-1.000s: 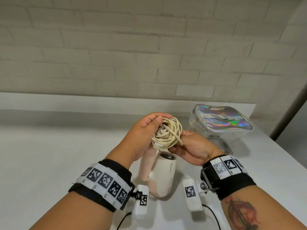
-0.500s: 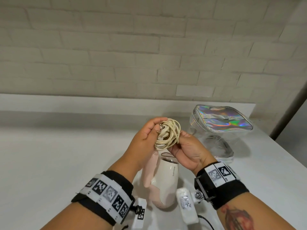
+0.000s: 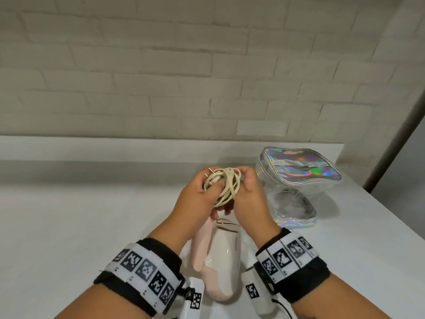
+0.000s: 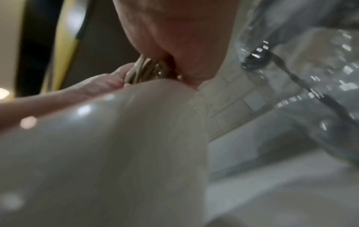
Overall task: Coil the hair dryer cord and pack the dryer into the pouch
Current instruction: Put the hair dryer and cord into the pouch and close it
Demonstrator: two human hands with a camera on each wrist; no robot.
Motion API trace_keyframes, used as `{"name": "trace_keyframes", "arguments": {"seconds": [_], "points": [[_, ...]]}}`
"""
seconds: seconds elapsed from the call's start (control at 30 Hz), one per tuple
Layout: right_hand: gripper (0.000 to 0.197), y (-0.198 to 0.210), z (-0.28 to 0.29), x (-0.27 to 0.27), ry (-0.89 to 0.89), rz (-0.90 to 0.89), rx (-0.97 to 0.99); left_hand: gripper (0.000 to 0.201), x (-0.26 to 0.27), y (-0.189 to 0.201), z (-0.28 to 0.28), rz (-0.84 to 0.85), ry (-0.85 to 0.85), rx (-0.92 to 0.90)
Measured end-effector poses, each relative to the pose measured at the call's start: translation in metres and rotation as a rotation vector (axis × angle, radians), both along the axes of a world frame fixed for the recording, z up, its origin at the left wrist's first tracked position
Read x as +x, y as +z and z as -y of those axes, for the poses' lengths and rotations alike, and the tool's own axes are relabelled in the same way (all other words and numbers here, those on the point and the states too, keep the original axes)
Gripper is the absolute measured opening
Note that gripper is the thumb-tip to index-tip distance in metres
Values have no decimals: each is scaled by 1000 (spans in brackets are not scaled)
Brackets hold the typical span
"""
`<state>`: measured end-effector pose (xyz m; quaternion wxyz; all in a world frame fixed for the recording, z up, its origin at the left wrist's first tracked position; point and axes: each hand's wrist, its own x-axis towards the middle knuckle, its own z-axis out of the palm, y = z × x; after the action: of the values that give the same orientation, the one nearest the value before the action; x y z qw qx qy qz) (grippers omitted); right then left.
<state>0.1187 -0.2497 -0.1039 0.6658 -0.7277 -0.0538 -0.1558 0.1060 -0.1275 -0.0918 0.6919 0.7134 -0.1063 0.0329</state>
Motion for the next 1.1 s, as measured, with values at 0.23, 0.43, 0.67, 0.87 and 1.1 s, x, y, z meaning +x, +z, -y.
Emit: {"name": "trace_keyframes", "arguments": {"seconds": [0.23,0.43,0.67,0.87,1.1], "points": [[62,30,55,-11,-352,431,-977,26,7,9,-20,-35,91,-80],[111,35,143,18,-294,-179,-1589,26,9,28,-25,54,154,-111],[31,20,75,15,-270,267,-1458,37,-1,62,-8,174,88,-183],[23,60,31,-9,284,221,-1064,34,-16,77,-21,258,-119,-167],[18,144,52,6,52,137,-1112,33,-26,111,-21,522,-2,-409]]}}
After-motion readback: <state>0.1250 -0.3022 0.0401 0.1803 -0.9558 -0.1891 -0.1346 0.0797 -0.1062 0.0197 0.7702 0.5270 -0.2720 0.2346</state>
